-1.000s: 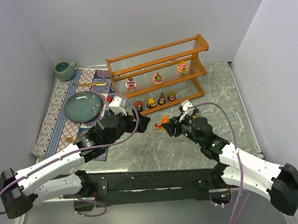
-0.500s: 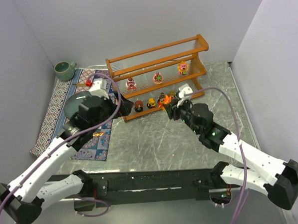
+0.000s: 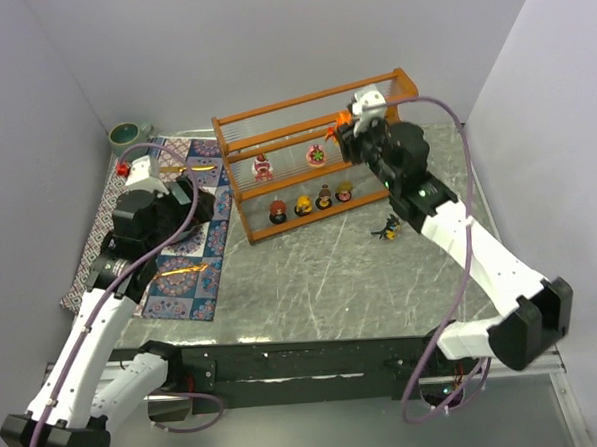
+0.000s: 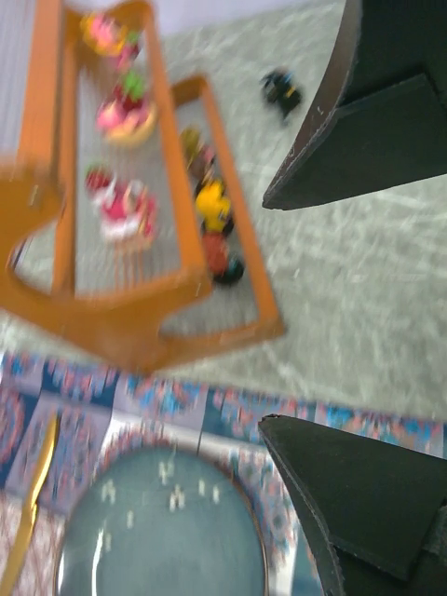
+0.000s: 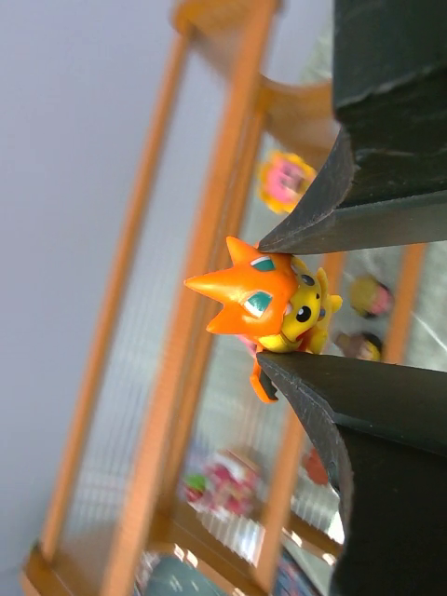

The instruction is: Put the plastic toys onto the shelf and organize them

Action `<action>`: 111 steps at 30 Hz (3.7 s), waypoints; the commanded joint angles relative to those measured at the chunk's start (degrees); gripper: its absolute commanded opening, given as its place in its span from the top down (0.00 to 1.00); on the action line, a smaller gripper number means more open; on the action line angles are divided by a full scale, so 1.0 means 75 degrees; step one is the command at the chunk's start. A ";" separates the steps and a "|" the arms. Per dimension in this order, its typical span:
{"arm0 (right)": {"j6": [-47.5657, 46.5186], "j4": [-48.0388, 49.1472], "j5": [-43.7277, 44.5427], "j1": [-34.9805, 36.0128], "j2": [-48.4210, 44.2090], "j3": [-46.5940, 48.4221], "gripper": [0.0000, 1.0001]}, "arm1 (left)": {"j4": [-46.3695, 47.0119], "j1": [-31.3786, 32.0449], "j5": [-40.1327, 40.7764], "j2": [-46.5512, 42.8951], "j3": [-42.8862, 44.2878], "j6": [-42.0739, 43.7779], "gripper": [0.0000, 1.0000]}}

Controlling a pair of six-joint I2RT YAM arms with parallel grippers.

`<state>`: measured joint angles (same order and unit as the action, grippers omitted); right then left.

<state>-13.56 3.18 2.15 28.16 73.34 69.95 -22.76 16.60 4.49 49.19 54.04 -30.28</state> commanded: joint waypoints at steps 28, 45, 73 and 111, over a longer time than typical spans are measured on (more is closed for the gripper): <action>-0.1707 0.0431 -0.0264 -0.0872 0.3604 0.3927 1.00 | 0.0715 -0.0456 0.0760 0.0086 -0.0538 0.0663 0.03; -0.1649 0.0794 -0.0264 -0.0907 0.3627 0.3365 0.90 | 0.0785 -0.0467 0.0550 0.0133 -0.0573 0.0721 0.03; -0.1555 0.0888 -0.0264 -0.0966 0.3229 0.2568 0.76 | 0.0820 -0.0467 0.0385 0.0109 -0.0584 0.0733 0.03; -0.1040 0.0842 0.0472 -0.1036 0.2842 0.2626 0.78 | 0.0832 -0.0467 0.0280 0.0086 -0.0608 0.0745 0.03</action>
<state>-23.33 8.99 1.13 20.75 97.19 87.94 -19.14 13.41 7.35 50.41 49.82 -25.56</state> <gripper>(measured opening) 0.486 0.972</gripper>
